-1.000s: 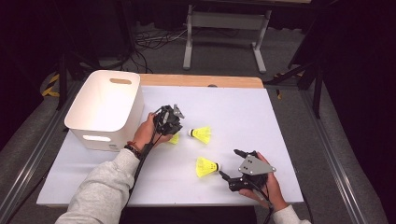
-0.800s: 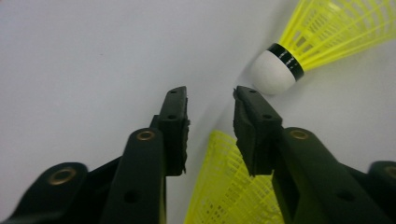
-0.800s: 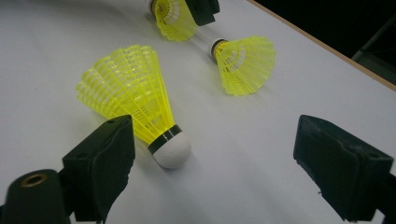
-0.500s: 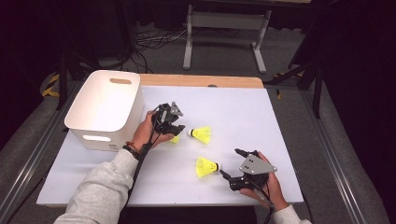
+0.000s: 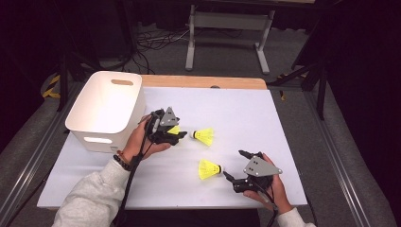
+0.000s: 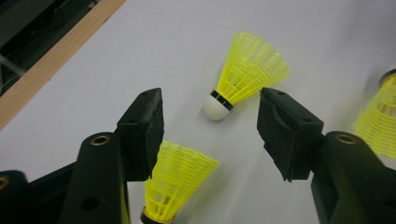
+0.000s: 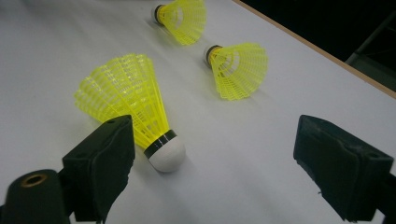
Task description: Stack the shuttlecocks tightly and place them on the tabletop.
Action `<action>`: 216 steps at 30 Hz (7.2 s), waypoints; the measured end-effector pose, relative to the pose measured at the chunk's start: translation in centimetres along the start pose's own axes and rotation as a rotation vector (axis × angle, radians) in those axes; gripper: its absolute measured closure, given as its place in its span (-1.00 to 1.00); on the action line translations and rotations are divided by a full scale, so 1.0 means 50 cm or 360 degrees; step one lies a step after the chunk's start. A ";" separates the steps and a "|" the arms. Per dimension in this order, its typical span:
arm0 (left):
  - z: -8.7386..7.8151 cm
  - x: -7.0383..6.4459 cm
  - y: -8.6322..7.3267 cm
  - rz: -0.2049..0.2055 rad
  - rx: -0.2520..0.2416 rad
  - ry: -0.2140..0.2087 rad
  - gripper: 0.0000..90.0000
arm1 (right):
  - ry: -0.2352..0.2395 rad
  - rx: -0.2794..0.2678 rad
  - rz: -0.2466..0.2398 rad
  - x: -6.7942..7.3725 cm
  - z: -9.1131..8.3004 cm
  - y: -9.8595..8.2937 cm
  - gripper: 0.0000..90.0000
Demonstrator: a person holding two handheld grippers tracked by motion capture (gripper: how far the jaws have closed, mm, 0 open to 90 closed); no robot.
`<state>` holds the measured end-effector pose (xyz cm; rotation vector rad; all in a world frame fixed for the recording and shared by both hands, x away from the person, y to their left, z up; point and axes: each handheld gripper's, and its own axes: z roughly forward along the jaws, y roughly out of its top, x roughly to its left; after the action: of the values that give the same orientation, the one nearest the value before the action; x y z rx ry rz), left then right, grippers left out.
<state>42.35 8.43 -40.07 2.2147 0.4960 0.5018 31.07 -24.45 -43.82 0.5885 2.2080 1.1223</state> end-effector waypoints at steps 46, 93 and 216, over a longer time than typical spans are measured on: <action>-0.213 -0.079 -0.322 -0.0044 -0.0494 0.0115 -0.85 | 0.0020 -0.0041 0.0160 -0.027 -0.017 0.023 -0.56; -0.227 -0.062 -0.348 -0.0148 -0.0524 0.0130 -0.87 | 0.0334 0.0454 0.0173 -0.111 0.263 0.146 1.00; -0.219 -0.072 -0.345 -0.0067 -0.0465 0.0048 -0.90 | 0.0086 0.0147 0.0007 0.020 0.101 0.190 -0.59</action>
<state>30.63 23.85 -47.44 1.9166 0.4527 0.5491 34.86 -15.75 -38.64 0.6087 2.3156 1.0544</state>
